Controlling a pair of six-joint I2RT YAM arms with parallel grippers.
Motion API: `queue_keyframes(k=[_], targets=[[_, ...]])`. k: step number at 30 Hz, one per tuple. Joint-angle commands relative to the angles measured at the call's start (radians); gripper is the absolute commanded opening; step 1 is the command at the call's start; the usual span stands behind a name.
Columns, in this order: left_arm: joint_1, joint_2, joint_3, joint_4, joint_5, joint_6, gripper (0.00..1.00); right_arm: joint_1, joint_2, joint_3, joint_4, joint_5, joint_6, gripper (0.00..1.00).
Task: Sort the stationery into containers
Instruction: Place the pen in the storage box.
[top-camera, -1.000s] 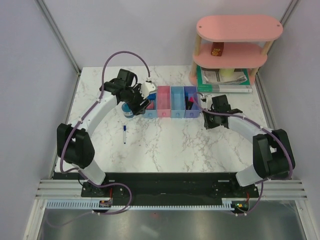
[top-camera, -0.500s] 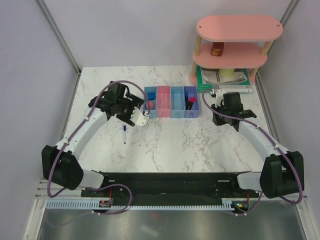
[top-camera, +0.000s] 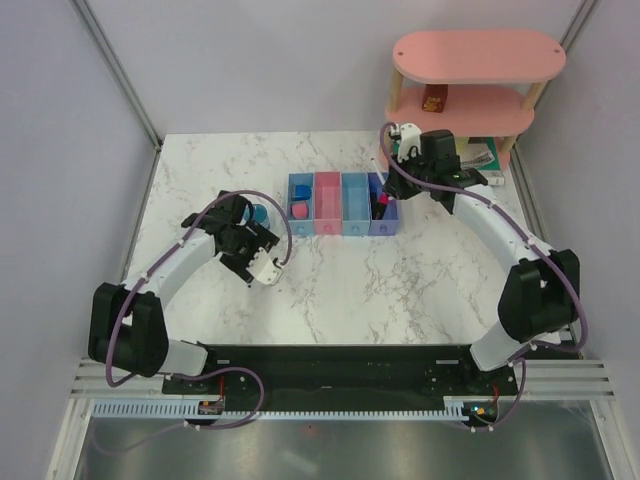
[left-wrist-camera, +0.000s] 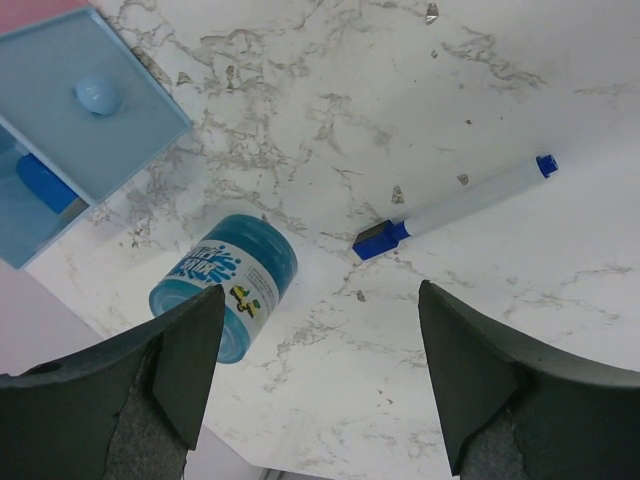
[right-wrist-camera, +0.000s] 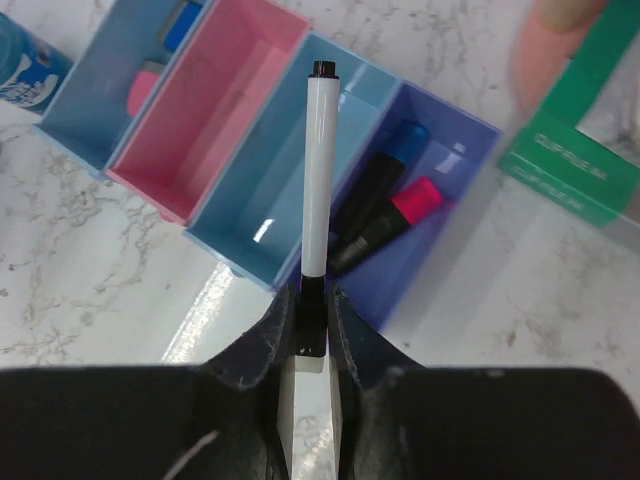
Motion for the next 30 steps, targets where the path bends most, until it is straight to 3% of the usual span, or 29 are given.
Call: queue_keyframes(k=[1, 8, 17, 30], targets=[[0.011, 0.049, -0.012, 0.014, -0.003, 0.692, 0.84, 0.052, 0.107, 0.093, 0.056, -0.068, 0.054, 0.18], [0.012, 0.16, 0.017, 0.014, -0.014, 0.7, 0.84, 0.087, 0.271, 0.177, 0.089, -0.091, 0.092, 0.19], [0.024, 0.233, 0.075, 0.0, -0.04, 0.703, 0.82, 0.118, 0.335, 0.214, 0.112, -0.117, 0.089, 0.2], [0.041, 0.27, 0.045, -0.003, -0.054, 0.703, 0.81, 0.132, 0.37, 0.217, 0.145, -0.115, 0.108, 0.21]])
